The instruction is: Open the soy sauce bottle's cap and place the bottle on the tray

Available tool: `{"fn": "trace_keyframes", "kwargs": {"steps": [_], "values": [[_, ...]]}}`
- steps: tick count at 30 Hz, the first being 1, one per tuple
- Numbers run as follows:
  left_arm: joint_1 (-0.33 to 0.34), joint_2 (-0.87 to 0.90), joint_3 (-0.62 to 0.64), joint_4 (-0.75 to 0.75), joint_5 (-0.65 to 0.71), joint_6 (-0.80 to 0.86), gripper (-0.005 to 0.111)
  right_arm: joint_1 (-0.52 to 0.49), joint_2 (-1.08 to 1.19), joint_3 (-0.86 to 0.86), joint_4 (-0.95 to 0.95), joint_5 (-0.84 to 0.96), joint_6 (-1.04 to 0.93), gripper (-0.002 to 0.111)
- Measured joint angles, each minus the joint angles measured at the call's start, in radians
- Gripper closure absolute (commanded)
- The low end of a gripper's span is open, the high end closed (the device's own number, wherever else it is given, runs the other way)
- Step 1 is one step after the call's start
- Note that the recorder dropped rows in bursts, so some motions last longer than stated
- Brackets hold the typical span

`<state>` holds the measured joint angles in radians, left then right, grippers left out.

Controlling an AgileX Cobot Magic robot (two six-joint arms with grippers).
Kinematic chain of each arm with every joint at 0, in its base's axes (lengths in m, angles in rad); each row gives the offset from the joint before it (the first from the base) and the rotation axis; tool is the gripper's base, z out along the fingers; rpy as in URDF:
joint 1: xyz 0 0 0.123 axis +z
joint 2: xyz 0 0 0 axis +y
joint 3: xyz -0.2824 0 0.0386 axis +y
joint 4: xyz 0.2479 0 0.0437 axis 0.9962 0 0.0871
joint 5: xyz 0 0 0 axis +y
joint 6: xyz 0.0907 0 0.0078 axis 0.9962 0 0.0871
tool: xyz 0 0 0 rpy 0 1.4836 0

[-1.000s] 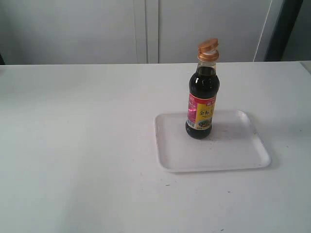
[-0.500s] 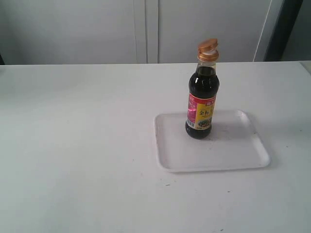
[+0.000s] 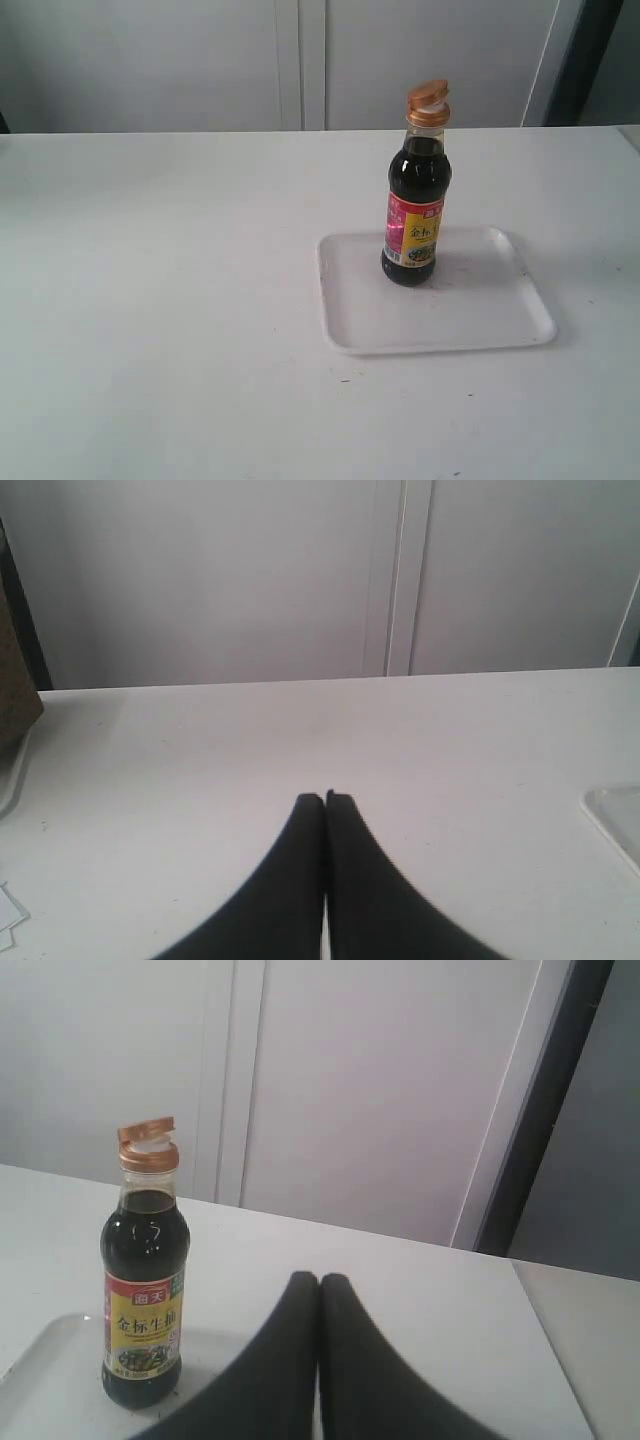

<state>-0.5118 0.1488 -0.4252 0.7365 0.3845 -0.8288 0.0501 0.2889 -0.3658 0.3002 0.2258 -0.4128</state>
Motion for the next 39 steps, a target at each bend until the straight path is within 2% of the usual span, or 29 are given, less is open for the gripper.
{"fn": "trace_keyframes", "kwargs": {"steps": [5, 10, 12, 16, 22, 26, 39], "values": [[0.001, -0.002, 0.003, -0.032, 0.002, 0.043, 0.107, 0.000, 0.000, 0.000, 0.000, 0.000, 0.000, 0.108], [0.030, -0.004, 0.035, -0.281, -0.011, 0.437, 0.107, 0.000, 0.000, 0.000, 0.000, 0.000, 0.000, 0.108], [0.058, -0.004, 0.050, -0.365, -0.029, 0.538, 0.107, 0.000, 0.000, 0.000, 0.000, 0.000, 0.000, 0.108], [0.140, -0.004, 0.095, -0.452, -0.086, 0.614, 0.107, 0.000, 0.000, 0.000, 0.000, 0.001, 0.000, 0.108], [0.291, -0.004, 0.182, -0.667, -0.174, 0.795, 0.107, 0.000, 0.000, 0.000, 0.000, 0.001, 0.000, 0.108], [0.368, -0.007, 0.229, -0.706, -0.198, 0.808, 0.107, 0.000, 0.000, 0.000, 0.000, 0.001, 0.000, 0.108], [0.468, -0.140, 0.356, -0.721, -0.197, 0.808, 0.107, 0.000, 0.000, 0.000, 0.000, 0.003, 0.000, 0.108]]}}
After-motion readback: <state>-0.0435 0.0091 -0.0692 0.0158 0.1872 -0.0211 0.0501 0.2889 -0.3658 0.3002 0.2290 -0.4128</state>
